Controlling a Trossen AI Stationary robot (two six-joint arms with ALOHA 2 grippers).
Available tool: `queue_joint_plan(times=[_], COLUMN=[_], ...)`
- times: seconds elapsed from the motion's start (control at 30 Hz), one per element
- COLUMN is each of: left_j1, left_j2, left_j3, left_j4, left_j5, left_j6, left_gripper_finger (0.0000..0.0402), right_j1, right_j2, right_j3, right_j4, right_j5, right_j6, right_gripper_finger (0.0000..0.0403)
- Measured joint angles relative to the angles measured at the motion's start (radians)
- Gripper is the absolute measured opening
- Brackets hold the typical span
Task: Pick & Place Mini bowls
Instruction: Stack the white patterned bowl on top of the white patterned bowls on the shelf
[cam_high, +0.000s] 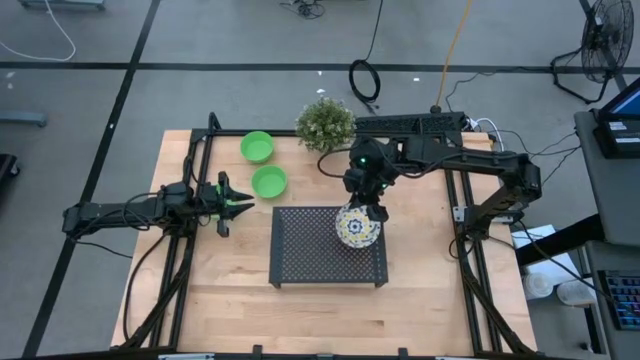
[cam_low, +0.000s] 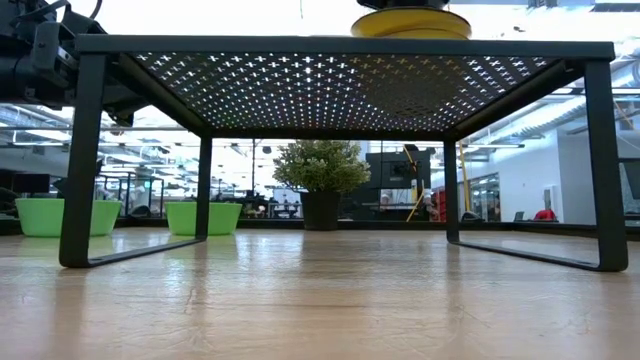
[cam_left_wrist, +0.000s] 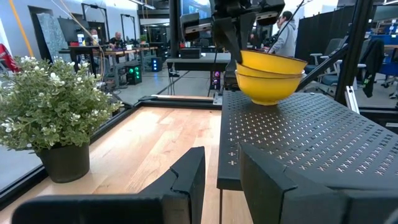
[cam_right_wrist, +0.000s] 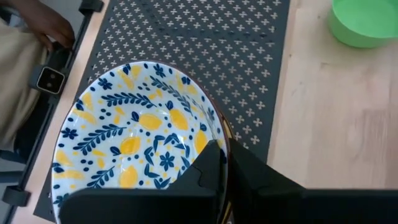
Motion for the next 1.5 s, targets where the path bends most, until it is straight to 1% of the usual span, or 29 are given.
queue_joint_plan(times=[0.33, 0.6, 0.87, 1.17, 1.4, 1.5], left_j1=[0.0, 0.0, 0.0, 0.0, 0.0, 0.0], left_j2=[0.0, 0.0, 0.0, 0.0, 0.0, 0.0], left_j3=[0.0, 0.0, 0.0, 0.0, 0.0, 0.0], left_j4=[0.0, 0.0, 0.0, 0.0, 0.0, 0.0], left_j5=[0.0, 0.0, 0.0, 0.0, 0.0, 0.0], left_j6=[0.0, 0.0, 0.0, 0.0, 0.0, 0.0], left_gripper_finger=[0.0099, 0.0099, 0.0099, 0.0099, 0.0099, 0.0099], right_j1=[-0.004, -0.004, -0.004, -0.004, 0.003, 0.005], right_j2=[-0.022, -0.02, -0.02, -0.02, -0.035, -0.045], right_j3=[-0.001, -0.001, -0.001, -0.001, -0.001, 0.0], right_j4=[-0.054, -0.055, -0.056, -0.055, -0.059, -0.057], right_j5=[0.013, 0.012, 0.011, 0.013, 0.156, 0.164], right_j6=[0.053, 0.081, 0.094, 0.117, 0.139, 0.14], right_gripper_finger=[0.0004, 0.0006, 0.0038, 0.0062, 0.008, 0.0087])
